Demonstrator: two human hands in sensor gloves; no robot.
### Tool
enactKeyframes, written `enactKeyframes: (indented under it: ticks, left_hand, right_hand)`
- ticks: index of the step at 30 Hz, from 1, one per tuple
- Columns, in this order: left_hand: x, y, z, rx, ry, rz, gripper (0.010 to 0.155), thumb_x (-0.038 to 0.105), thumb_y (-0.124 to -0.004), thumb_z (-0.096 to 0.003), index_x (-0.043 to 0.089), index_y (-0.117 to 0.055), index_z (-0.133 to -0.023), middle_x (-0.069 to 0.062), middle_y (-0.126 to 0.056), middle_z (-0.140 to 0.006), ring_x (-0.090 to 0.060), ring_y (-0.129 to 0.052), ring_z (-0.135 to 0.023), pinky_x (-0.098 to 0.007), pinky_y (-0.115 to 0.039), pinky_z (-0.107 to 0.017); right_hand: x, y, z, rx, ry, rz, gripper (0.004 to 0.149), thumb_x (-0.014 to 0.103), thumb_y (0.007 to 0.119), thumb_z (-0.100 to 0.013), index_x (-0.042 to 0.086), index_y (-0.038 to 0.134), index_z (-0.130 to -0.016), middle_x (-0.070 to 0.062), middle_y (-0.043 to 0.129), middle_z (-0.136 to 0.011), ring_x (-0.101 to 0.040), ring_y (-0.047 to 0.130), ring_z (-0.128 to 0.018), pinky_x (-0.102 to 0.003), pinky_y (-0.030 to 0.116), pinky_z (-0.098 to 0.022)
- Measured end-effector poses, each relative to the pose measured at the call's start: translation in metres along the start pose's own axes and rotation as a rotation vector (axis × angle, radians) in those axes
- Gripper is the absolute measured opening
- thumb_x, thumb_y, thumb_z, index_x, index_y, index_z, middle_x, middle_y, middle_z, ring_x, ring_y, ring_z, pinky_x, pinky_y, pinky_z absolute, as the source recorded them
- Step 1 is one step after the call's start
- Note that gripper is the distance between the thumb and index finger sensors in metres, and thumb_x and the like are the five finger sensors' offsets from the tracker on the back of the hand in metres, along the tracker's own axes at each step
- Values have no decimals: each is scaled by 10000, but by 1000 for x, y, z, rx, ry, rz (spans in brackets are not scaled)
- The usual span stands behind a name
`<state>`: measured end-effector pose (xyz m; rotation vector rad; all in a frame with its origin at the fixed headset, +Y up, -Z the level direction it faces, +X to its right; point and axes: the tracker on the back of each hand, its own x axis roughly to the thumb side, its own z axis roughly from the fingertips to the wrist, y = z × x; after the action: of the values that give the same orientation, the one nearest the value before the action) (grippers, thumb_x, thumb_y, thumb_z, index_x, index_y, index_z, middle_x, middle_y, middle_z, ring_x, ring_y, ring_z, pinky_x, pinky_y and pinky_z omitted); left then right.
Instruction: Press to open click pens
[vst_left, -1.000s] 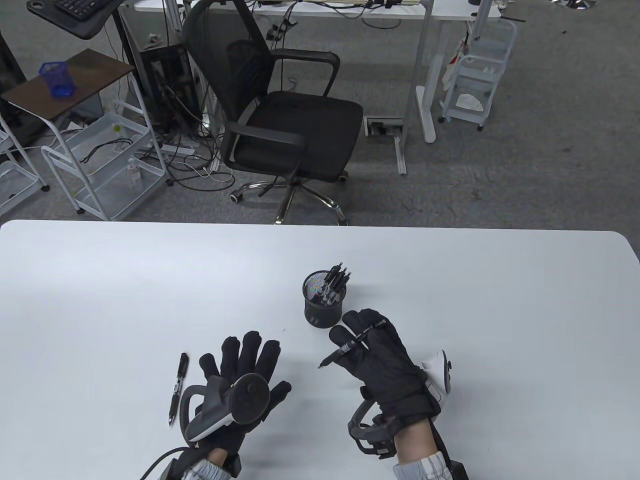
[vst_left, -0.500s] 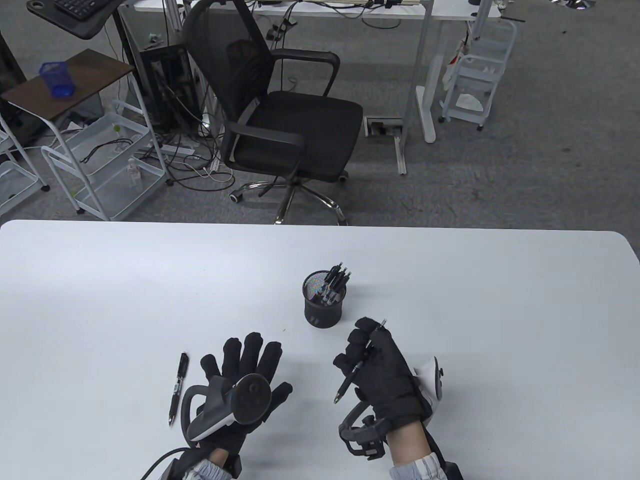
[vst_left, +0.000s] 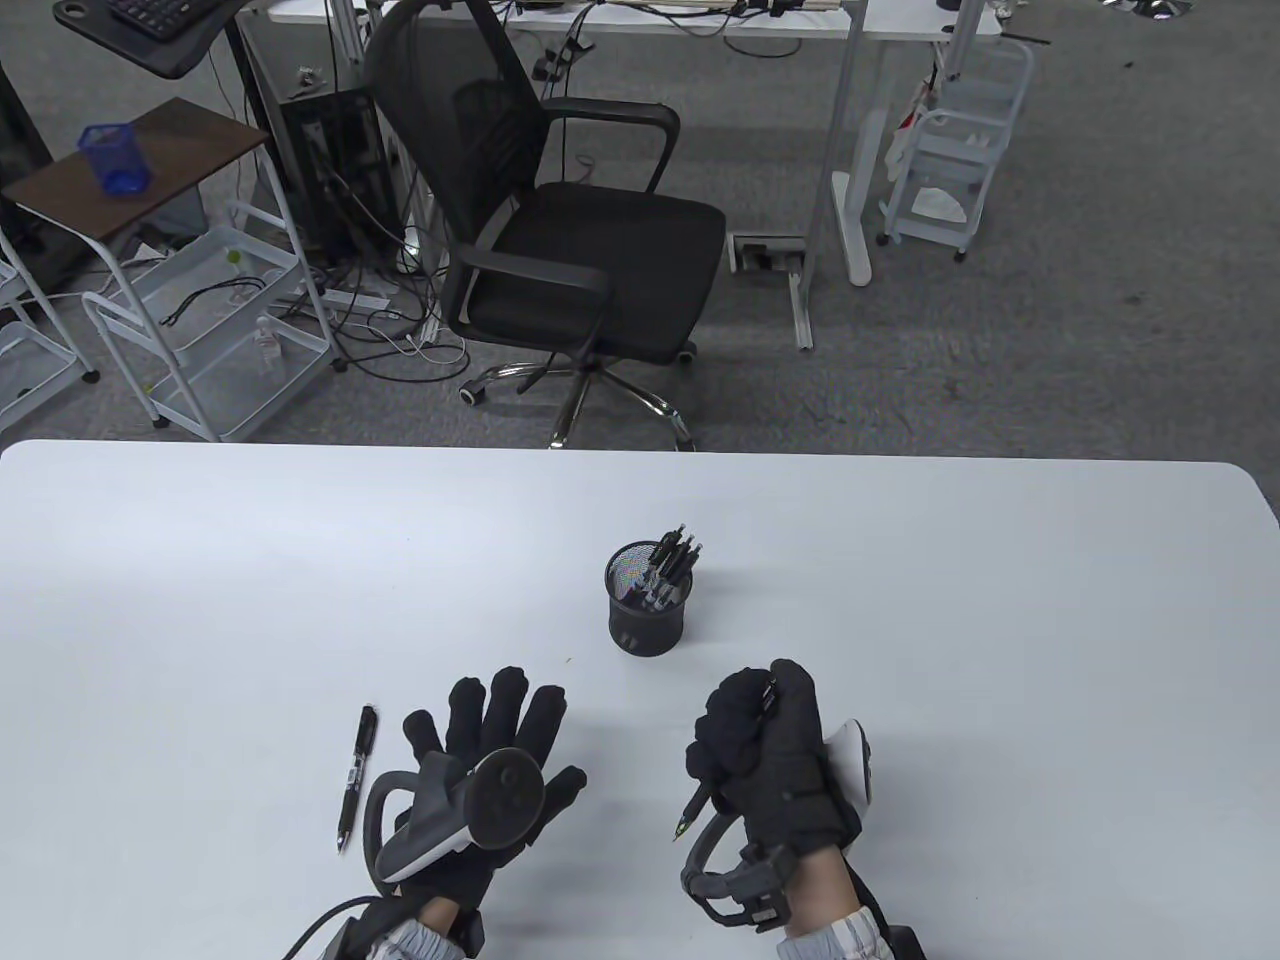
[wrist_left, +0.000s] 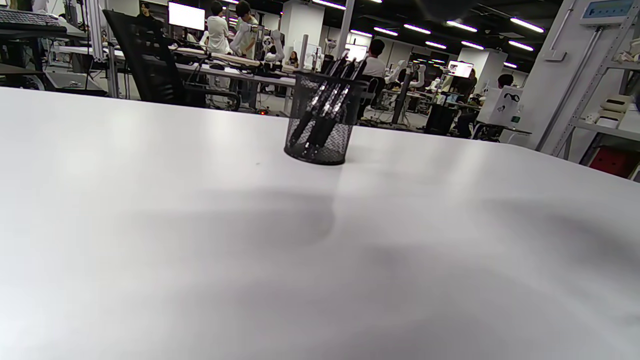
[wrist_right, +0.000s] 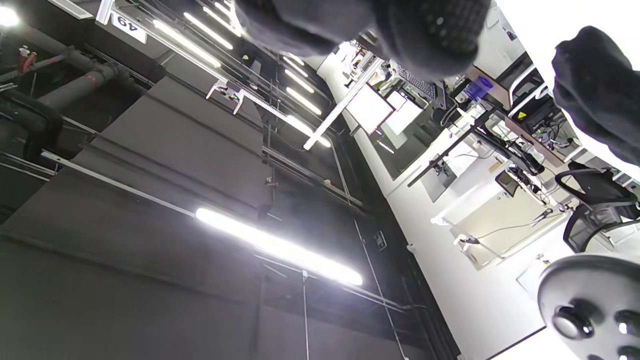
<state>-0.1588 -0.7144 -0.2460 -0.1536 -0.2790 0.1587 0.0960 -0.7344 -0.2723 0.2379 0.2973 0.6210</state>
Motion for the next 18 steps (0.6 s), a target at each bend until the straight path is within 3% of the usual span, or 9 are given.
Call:
enactKeyframes:
  ticks: [5, 8, 9, 10, 12, 16, 18]
  left_hand:
    - [0, 0, 0, 0, 0, 6, 731, 609, -521, -700, 251, -243, -1273, -207, -149, -1326, -615, -205, -1160, -841, -198, -701]
    - [0, 0, 0, -2, -1, 5, 729, 609, -521, -700, 251, -246, -1273, -207, -151, -1326, -614, -205, -1160, -841, -199, -702]
    - [0, 0, 0, -2, -1, 6, 730, 609, -521, -699, 250, -246, -1273, -208, -150, -1326, -613, -206, -1161, -841, -200, -701]
    - [0, 0, 0, -2, 0, 6, 729, 610, -519, -700, 252, -244, -1273, -204, -150, -1326, -614, -206, -1160, -842, -199, -701]
    - [-1, 0, 0, -2, 1, 8, 728, 609, -520, -700, 251, -247, -1273, -206, -151, -1326, -613, -205, -1160, -841, -198, -702]
    - [-1, 0, 0, -1, 3, 10, 728, 608, -520, -701, 250, -246, -1273, -207, -149, -1326, -613, -205, -1161, -841, -198, -702]
    - [-1, 0, 0, -3, 3, 10, 730, 609, -521, -700, 251, -244, -1273, -207, -150, -1326, -613, -206, -1161, -842, -198, -701]
  right_hand:
    - [-1, 2, 0, 0, 9, 5, 522, 500, 277, -703, 170, 663, -825, 6, 826, -615, -48, 825, -359, -302, 825, -427]
    - [0, 4, -1, -5, -5, 38, 533, 502, 299, -714, 123, 611, -921, -54, 798, -711, -93, 833, -444, -349, 800, -499]
    - [1, 5, -2, -3, -27, 61, 556, 476, 316, -720, 48, 489, -1029, -145, 712, -851, -182, 815, -587, -438, 741, -605]
    - [3, 9, -5, 22, -63, 109, 594, 427, 352, -729, -23, 259, -1106, -258, 490, -1009, -344, 674, -783, -586, 547, -720]
    - [7, 12, -6, 13, -78, 267, 558, 273, 376, -720, -65, 114, -1078, -311, 343, -1047, -410, 584, -861, -629, 477, -732]
    - [12, 18, -7, -39, -121, 578, 470, 166, 431, -690, -57, 281, -1075, -351, 402, -1039, -492, 587, -854, -691, 448, -690]
    - [12, 20, -8, -19, -101, 639, 455, 146, 465, -693, -45, 371, -1094, -385, 326, -1067, -559, 467, -904, -738, 344, -678]
